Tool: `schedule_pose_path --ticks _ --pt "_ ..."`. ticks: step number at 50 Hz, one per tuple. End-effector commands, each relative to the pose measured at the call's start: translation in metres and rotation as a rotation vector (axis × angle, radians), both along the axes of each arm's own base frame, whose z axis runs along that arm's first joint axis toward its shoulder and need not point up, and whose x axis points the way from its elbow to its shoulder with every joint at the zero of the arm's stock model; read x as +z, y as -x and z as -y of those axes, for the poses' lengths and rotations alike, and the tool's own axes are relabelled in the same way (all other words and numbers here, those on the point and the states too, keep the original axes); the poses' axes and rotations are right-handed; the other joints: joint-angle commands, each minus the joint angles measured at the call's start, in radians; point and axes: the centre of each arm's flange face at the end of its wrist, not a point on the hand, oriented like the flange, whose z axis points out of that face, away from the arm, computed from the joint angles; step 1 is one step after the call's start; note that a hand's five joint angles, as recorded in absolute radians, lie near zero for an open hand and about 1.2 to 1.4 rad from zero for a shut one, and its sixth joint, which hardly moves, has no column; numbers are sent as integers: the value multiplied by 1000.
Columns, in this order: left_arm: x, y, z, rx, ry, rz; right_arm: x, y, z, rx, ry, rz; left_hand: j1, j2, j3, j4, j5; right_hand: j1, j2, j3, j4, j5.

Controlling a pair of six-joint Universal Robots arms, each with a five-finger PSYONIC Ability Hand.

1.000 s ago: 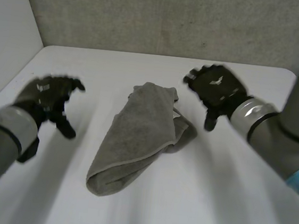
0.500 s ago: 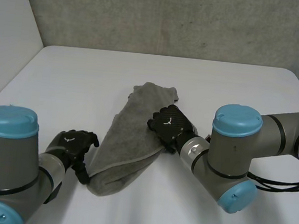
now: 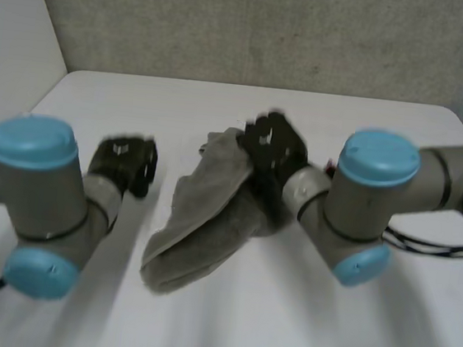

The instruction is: Fold the towel.

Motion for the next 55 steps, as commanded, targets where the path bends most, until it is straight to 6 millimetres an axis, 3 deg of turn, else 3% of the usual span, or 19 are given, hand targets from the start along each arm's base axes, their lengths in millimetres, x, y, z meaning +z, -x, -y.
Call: schedule_pose_path --ticks 1,2,3,5,6,8,10,12,13,15,16,17,18,20,24,33,37,46,55 --pt "104 39 35 -41 358 -142 139 5 18 -58 455 341 230 188 189 187 215 92 119 59 67 71" --pt "132 43 41 -38 465 -192 165 14 21 -86 551 420 230 188 189 187 215 92 119 59 67 71" --pt "132 43 41 -38 467 -193 166 14 21 -86 552 420 230 188 189 187 215 92 119 59 67 71" --pt "180 44 45 -21 671 -296 195 31 23 -132 623 498 230 188 189 187 215 92 119 59 67 71" --pt "180 44 45 -21 672 -297 195 31 23 -132 623 498 230 188 189 187 215 92 119 59 67 71" --pt "203 43 34 -26 761 -341 191 35 19 -132 553 478 230 188 189 187 215 92 119 59 67 71" --pt "195 45 28 -41 729 -328 177 35 18 -123 488 444 230 188 189 187 215 92 119 59 67 71" --pt "162 48 20 -65 615 -283 148 35 14 -97 371 367 123 81 82 80 108 92 119 59 67 71" --pt "161 48 19 -65 614 -283 148 35 14 -97 371 367 122 80 81 79 107 92 119 59 67 71" --pt "127 49 7 -87 501 -230 123 35 10 -81 287 305 -360 -402 -401 -403 -375 92 119 59 67 71" --pt "127 49 7 -88 501 -229 123 35 10 -81 286 304 -363 -405 -404 -405 -377 92 119 59 67 71" --pt "109 50 -3 -103 436 -197 112 35 8 -79 250 279 -528 -571 -569 -571 -543 92 119 59 67 71" --pt "109 50 -3 -103 435 -196 102 35 7 -82 216 256 -530 -572 -571 -573 -545 92 119 59 67 71" --pt "74 52 -31 -143 293 -151 91 35 7 -88 176 229 -673 -715 -714 -716 -688 92 119 59 67 71" --pt "48 54 -55 -176 159 -189 73 38 5 -108 75 162 -750 -792 -791 -793 -765 92 119 59 67 71" --pt "29 70 -86 -247 20 -252 73 49 3 -205 7 121 -759 -801 -800 -802 -774 92 119 59 67 71" --pt "19 86 -96 -283 -18 -258 83 59 2 -292 10 129 -759 -801 -800 -802 -774 92 119 59 67 71" --pt "-1 106 -97 -297 -104 -342 111 74 -9 -372 49 177 -753 -795 -794 -796 -768 92 119 59 67 71" --pt "-38 128 -98 -317 -159 -309 134 84 -27 -369 72 234 -736 -778 -777 -778 -750 92 119 59 67 71"
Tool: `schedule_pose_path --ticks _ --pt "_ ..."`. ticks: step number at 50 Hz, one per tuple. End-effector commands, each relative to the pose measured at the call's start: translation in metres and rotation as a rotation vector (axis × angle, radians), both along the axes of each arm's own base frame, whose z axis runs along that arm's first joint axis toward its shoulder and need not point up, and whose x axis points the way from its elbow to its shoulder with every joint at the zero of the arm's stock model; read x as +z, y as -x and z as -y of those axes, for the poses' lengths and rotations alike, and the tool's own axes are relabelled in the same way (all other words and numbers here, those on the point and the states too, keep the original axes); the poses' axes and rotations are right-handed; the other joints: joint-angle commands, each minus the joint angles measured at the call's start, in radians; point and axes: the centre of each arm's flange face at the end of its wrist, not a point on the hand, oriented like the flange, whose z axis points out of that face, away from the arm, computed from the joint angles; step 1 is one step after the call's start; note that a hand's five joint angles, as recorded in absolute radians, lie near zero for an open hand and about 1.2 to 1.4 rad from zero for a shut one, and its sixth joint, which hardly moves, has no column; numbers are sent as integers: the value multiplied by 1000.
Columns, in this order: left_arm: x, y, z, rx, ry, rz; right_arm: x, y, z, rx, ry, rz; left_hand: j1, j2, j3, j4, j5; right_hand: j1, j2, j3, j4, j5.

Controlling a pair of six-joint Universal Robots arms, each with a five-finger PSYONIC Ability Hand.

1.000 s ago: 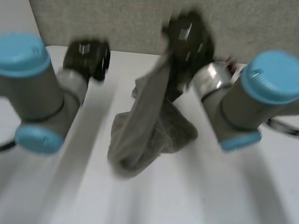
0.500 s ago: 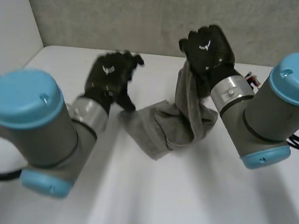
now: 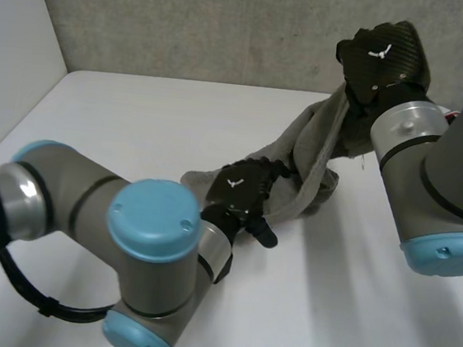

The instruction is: Fold the towel.

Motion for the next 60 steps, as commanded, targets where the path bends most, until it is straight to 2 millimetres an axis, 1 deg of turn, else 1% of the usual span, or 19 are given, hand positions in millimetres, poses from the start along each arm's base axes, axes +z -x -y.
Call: schedule_pose_path --ticks 1,10,17,21,23,32,36,37,39,40,42,43,44,45,47,49,52,56,60 --pt "-29 14 4 -3 -27 33 15 7 -12 8 13 44 71 72 71 71 71 85 104 59 67 64" --pt "-42 24 16 33 -17 35 19 14 -26 25 -2 84 232 234 233 232 233 85 104 59 67 64" --pt "-47 31 22 32 -10 15 23 20 -35 33 -10 121 666 667 666 666 666 85 104 59 67 64" --pt "-46 32 24 35 -8 0 24 21 -38 35 -14 133 781 783 782 781 782 85 104 59 67 64" --pt "-45 33 25 35 -12 -14 24 21 -38 38 -16 141 1027 1028 1027 1027 1027 85 104 59 67 64" --pt "-41 25 24 44 -9 16 31 27 -32 18 8 139 1028 1029 1028 1028 1028 85 104 59 67 64" --pt "2 -11 56 143 62 18 45 36 -32 38 20 107 1028 1029 1028 1028 1028 85 104 59 67 64" --pt "2 -11 56 143 62 18 45 36 -32 39 20 106 1028 1029 1028 1028 1028 85 104 59 67 64" --pt "39 -40 75 208 154 42 53 42 -30 65 10 64 1028 1029 1028 1028 1028 85 104 59 67 64" --pt "39 -40 75 208 155 42 53 42 -30 65 10 64 1028 1029 1028 1028 1028 85 104 59 67 64" --pt "79 -69 88 266 275 92 60 49 -27 75 -15 33 1028 1029 1028 1028 1028 85 104 59 67 64" --pt "79 -69 88 266 276 92 60 49 -27 75 -15 33 1028 1029 1028 1028 1028 85 104 59 67 64" --pt "101 -79 87 278 349 120 64 53 -27 76 -32 21 1028 1029 1028 1028 1028 85 104 59 67 64" --pt "101 -80 87 279 350 120 69 56 -28 75 -44 12 1028 1029 1028 1028 1028 85 104 59 67 64" --pt "137 -92 78 271 485 158 75 61 -29 69 -56 6 1028 1029 1028 1028 1028 85 104 59 67 64" --pt "149 -96 73 260 534 176 79 65 -31 66 -69 -3 1028 1029 1028 1028 1028 85 104 59 67 64" --pt "156 -99 64 217 570 233 81 70 -36 83 -113 -34 1028 1029 1028 1028 1028 85 104 59 67 64" --pt "148 -102 61 181 537 314 67 68 -34 112 -187 -81 1028 1029 1028 1028 1028 85 104 59 67 64" --pt "121 -109 68 150 431 449 24 56 -21 156 -345 -160 1028 1029 1028 1028 1028 85 104 59 67 64"
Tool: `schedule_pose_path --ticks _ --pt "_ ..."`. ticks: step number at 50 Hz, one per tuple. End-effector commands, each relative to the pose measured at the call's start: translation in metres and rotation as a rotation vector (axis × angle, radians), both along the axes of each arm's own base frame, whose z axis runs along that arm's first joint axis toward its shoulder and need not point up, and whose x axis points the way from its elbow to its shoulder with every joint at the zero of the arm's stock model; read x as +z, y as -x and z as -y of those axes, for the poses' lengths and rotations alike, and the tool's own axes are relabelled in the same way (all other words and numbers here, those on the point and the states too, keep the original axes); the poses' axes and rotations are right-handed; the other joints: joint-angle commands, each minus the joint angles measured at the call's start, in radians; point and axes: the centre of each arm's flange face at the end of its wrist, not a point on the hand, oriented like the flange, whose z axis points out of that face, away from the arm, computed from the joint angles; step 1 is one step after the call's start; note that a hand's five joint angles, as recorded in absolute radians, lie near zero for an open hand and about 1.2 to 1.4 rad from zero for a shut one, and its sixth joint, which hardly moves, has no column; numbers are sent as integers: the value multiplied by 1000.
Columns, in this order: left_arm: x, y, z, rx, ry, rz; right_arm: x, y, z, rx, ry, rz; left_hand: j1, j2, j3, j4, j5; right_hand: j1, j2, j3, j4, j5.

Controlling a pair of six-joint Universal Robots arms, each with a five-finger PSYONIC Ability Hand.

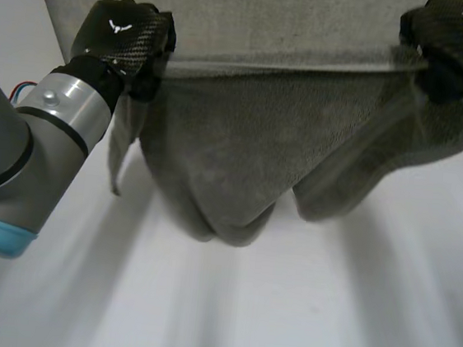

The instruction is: Fold the towel.

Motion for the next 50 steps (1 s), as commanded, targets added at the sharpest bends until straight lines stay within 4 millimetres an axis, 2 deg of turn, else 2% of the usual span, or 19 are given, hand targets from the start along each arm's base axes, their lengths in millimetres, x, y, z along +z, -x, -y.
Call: schedule_pose_path --ticks 1,2,4,9,12,16,18,20,21,22,23,24,26,29,32,35,37,43,50 --pt "-49 -8 11 16 -195 209 -59 -14 16 66 -221 -130 231 182 183 179 208 84 56 59 67 54" --pt "-49 -8 11 16 -195 210 -60 -14 16 66 -221 -131 231 182 183 179 208 84 56 59 67 54" --pt "-79 -13 27 42 -285 306 -86 -23 24 87 -279 -194 231 182 183 179 208 84 56 59 67 54" --pt "-104 -12 51 59 -321 404 -128 -42 41 108 -344 -283 231 182 183 179 208 84 56 59 67 54" --pt "-107 -4 72 61 -266 444 -147 -54 58 83 -329 -332 231 182 183 179 208 84 56 59 67 54" --pt "-92 8 99 76 -130 452 -145 -64 88 20 -200 -340 231 182 183 179 208 84 56 59 67 54" --pt "-77 15 113 94 -21 437 -131 -71 105 -18 -79 -306 231 182 183 179 208 84 56 59 67 54" --pt "-30 25 136 159 261 358 -84 -82 134 -84 239 -159 231 182 183 179 208 84 56 59 67 54" --pt "-29 25 136 159 262 357 -84 -82 134 -84 240 -158 231 182 183 179 208 84 56 59 67 54" --pt "-9 31 140 185 390 305 -63 -83 141 -108 383 -82 231 182 183 179 208 84 56 59 67 54" --pt "13 36 141 211 538 231 -37 -82 141 -133 545 -9 231 182 183 179 208 84 56 59 67 54" --pt "14 36 141 212 540 230 -37 -81 141 -134 547 -8 231 182 183 179 208 84 56 59 67 54" --pt "64 29 132 280 774 88 14 -74 114 -150 763 108 231 182 183 179 208 84 56 59 67 54" --pt "79 28 122 286 830 52 24 -70 103 -148 793 122 231 182 183 179 208 84 56 59 67 54" --pt "80 19 117 292 820 57 10 -70 98 -111 743 102 231 182 183 179 208 84 56 59 67 54" --pt "61 19 119 273 758 84 -11 -70 97 -87 641 70 231 182 183 179 208 84 56 59 67 54" --pt "33 19 120 247 670 138 -29 -69 95 -65 534 49 231 182 183 179 208 84 56 59 67 54" --pt "-14 12 120 225 527 224 -56 -66 92 -48 394 30 231 182 183 179 208 84 56 59 67 54" --pt "-105 0 101 167 265 372 -112 -66 76 17 210 -39 231 182 183 179 208 84 56 59 67 54"
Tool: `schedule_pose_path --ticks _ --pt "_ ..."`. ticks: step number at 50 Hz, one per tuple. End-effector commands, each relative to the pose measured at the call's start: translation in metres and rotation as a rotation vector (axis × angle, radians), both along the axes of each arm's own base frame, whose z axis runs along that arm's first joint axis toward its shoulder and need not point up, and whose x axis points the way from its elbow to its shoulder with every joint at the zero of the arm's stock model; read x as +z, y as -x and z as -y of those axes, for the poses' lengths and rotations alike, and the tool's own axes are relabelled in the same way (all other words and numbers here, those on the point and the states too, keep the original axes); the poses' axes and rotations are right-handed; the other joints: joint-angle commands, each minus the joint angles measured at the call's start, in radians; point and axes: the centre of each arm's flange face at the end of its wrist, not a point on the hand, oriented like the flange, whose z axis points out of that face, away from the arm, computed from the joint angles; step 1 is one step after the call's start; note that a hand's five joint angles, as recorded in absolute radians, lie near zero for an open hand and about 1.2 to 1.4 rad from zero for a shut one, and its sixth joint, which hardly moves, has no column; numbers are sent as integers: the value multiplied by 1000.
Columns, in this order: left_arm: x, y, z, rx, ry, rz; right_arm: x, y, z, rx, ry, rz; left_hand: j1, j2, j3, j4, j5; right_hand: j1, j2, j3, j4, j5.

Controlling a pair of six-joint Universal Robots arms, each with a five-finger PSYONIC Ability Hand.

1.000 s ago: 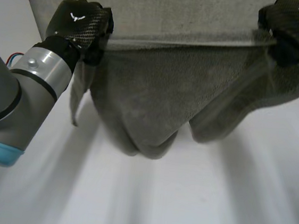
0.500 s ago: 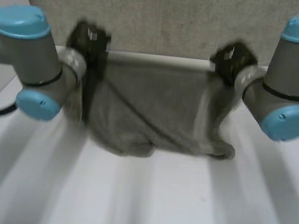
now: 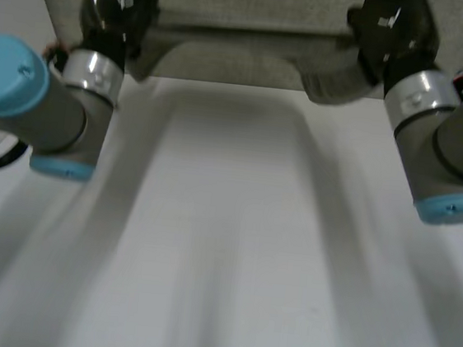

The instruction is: Fold the towel.

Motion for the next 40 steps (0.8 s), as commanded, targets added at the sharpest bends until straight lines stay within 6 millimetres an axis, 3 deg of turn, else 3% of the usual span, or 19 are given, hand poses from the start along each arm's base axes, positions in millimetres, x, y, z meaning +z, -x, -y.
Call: schedule_pose_path --ticks 1,2,3,4,5,8,12,17,19,25,29,40 --pt "-86 -10 -21 6 -257 118 -56 0 -17 52 -181 -80 231 182 182 178 198 77 56 59 67 15" --pt "-86 -10 -21 6 -258 118 -79 1 -20 59 -248 -112 231 182 182 178 198 77 56 59 67 15" --pt "-104 -12 -26 7 -306 149 -79 1 -20 59 -249 -113 231 182 182 178 198 77 56 59 67 15" --pt "-104 -12 -26 7 -306 149 -104 2 -23 56 -326 -149 231 182 182 178 198 77 56 59 67 15" --pt "-126 -13 -33 8 -363 196 -121 3 -27 56 -384 -175 231 182 182 178 198 77 56 59 67 15" --pt "-153 -17 -44 15 -430 284 -133 5 -32 54 -437 -199 168 119 118 115 135 77 56 59 67 15" --pt "-168 -22 -53 23 -466 369 -150 16 -44 40 -547 -245 15 -34 -34 -38 -18 77 56 59 67 15" --pt "-169 -25 -62 22 -477 415 -139 24 -52 28 -554 -243 -285 -334 -335 -338 -318 77 56 59 67 15" --pt "-154 -26 -61 31 -448 397 -124 28 -61 28 -529 -225 -504 -553 -553 -557 -537 77 56 59 67 15" --pt "-135 -32 -60 45 -417 357 -105 38 -76 27 -502 -191 -827 -876 -877 -881 -861 77 56 59 67 15" --pt "-131 -40 -58 63 -424 335 -103 47 -80 8 -513 -169 -837 -886 -887 -890 -870 77 56 59 67 15" --pt "-148 -68 -53 129 -506 328 -111 67 -79 -39 -575 -115 -822 -871 -872 -875 -855 77 56 59 67 15"
